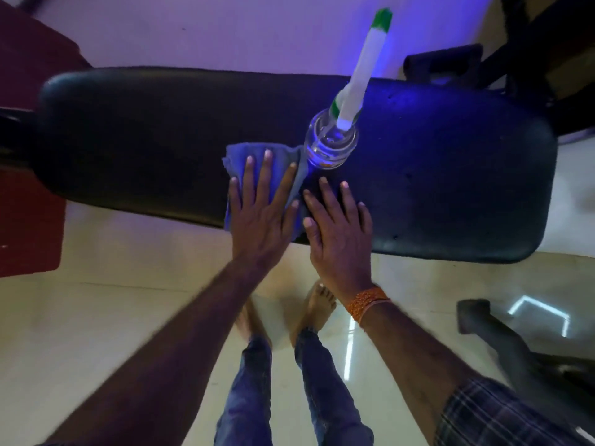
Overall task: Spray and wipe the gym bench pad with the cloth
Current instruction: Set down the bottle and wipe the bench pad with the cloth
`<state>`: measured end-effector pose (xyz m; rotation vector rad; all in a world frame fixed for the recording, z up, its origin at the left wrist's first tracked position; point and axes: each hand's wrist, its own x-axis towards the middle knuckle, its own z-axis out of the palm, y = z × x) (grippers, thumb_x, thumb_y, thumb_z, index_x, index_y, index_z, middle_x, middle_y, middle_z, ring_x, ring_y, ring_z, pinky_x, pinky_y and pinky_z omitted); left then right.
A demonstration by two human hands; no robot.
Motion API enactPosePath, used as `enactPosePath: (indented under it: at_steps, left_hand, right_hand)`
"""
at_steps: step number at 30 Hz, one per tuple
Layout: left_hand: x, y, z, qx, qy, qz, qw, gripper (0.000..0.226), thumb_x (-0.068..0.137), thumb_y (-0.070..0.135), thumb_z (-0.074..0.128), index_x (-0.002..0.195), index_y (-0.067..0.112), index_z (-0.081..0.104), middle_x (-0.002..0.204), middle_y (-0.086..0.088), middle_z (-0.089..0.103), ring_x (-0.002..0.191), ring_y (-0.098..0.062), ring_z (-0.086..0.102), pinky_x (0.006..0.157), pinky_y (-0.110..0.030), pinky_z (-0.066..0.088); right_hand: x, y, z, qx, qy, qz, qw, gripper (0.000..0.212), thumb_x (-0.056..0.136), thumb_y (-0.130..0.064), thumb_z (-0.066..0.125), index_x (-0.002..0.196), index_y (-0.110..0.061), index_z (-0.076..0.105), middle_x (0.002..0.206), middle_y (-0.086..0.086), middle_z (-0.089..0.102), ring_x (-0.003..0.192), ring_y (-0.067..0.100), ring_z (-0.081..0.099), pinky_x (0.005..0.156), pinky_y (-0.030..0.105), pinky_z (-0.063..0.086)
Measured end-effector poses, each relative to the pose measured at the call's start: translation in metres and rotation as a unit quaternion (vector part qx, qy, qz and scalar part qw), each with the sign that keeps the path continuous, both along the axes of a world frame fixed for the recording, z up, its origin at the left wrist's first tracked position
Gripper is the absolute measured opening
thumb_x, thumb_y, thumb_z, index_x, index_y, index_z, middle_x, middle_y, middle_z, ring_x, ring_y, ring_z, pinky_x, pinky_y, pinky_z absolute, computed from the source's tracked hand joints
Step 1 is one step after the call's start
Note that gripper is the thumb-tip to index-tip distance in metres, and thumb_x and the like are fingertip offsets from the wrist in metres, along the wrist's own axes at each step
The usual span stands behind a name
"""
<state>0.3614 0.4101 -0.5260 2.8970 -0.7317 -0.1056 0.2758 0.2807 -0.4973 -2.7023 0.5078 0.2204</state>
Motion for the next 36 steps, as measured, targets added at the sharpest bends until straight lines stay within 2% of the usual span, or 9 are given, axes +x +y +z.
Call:
enactPosePath:
  at_steps: [3,7,10,13,16,21,26,32,36]
  left_hand:
    - [0.001,0.007,0.007,0.002,0.021,-0.036,0.999,0.055,0.110,0.045,0.033,0.162,0.028,0.031,0.172,-0.009,0.021,0.159,-0.033,0.016,0.126,-0.055,0.020]
    - [0.066,-0.003,0.010,0.013,0.037,-0.045,0.998,0.058,0.109,0.051,0.027,0.164,0.032,0.023,0.174,-0.005,0.012,0.161,-0.029,0.008,0.128,-0.052,0.012]
    - [0.076,-0.002,0.004,0.010,0.026,-0.057,0.998,0.058,0.110,0.049,0.026,0.165,0.032,0.019,0.174,-0.006,0.010,0.161,-0.030,0.006,0.128,-0.053,0.011]
    - [0.059,0.019,0.001,0.011,0.022,-0.140,0.990,0.061,0.109,0.048,0.030,0.166,0.032,0.016,0.175,-0.006,0.007,0.162,-0.031,0.004,0.128,-0.054,0.011]
    - [0.089,0.035,-0.005,-0.003,0.002,-0.222,0.975,0.059,0.109,0.049,0.032,0.165,0.033,0.020,0.175,-0.003,0.012,0.162,-0.028,0.008,0.128,-0.051,0.013]
    - [0.163,0.012,-0.004,-0.012,-0.012,-0.242,0.970,0.059,0.110,0.045,0.033,0.165,0.031,0.020,0.174,-0.005,0.015,0.161,-0.029,0.011,0.128,-0.051,0.013]
    - [0.142,0.054,-0.001,-0.012,0.036,-0.330,0.943,0.059,0.108,0.043,0.034,0.164,0.030,0.023,0.174,-0.006,0.014,0.161,-0.031,0.010,0.127,-0.055,0.017]
    - [0.198,-0.014,-0.008,-0.020,0.024,-0.348,0.937,0.060,0.109,0.046,0.032,0.165,0.028,0.022,0.174,-0.007,0.015,0.161,-0.033,0.011,0.127,-0.055,0.016]
    - [0.182,0.010,-0.012,-0.018,0.012,-0.401,0.916,0.062,0.108,0.045,0.029,0.166,0.027,0.016,0.175,-0.008,0.008,0.161,-0.034,0.006,0.127,-0.057,0.013]
  right_hand:
    - [0.005,0.004,0.003,0.018,0.003,-0.030,0.999,0.047,0.109,-0.040,0.034,0.153,-0.031,0.045,0.169,-0.006,0.029,0.159,0.025,0.017,0.124,0.053,0.020]
    - [0.012,0.020,0.008,0.020,0.014,-0.068,0.997,0.049,0.108,-0.040,0.033,0.155,-0.030,0.043,0.170,-0.004,0.028,0.160,0.027,0.014,0.126,0.055,0.018]
    - [0.020,0.034,0.010,0.027,0.026,-0.116,0.993,0.050,0.108,-0.040,0.032,0.157,-0.031,0.039,0.171,-0.005,0.023,0.161,0.026,0.009,0.127,0.055,0.014]
    - [0.031,0.048,0.012,0.023,0.017,-0.167,0.986,0.051,0.106,-0.039,0.033,0.155,-0.029,0.041,0.171,-0.005,0.024,0.161,0.027,0.011,0.127,0.056,0.016]
    - [0.043,0.062,0.009,0.007,0.009,-0.217,0.976,0.049,0.103,-0.032,0.045,0.151,-0.024,0.045,0.169,-0.002,0.028,0.160,0.029,0.014,0.126,0.057,0.020]
    - [0.076,0.096,0.009,0.000,0.020,-0.337,0.941,0.056,0.098,-0.026,0.055,0.151,-0.015,0.044,0.169,0.003,0.028,0.158,0.029,0.018,0.126,0.053,0.020]
    - [0.105,0.118,0.019,-0.004,0.026,-0.402,0.915,0.063,0.094,-0.025,0.062,0.152,-0.007,0.045,0.166,0.011,0.033,0.152,0.034,0.032,0.121,0.055,0.028]
    - [0.123,0.122,0.013,-0.002,0.014,-0.464,0.886,0.059,0.097,-0.026,0.062,0.151,-0.010,0.046,0.165,0.008,0.034,0.152,0.032,0.031,0.122,0.055,0.027]
    - [0.133,0.123,0.012,0.011,0.009,-0.498,0.867,0.060,0.097,-0.028,0.060,0.152,-0.013,0.043,0.166,0.005,0.032,0.153,0.030,0.028,0.125,0.053,0.021]
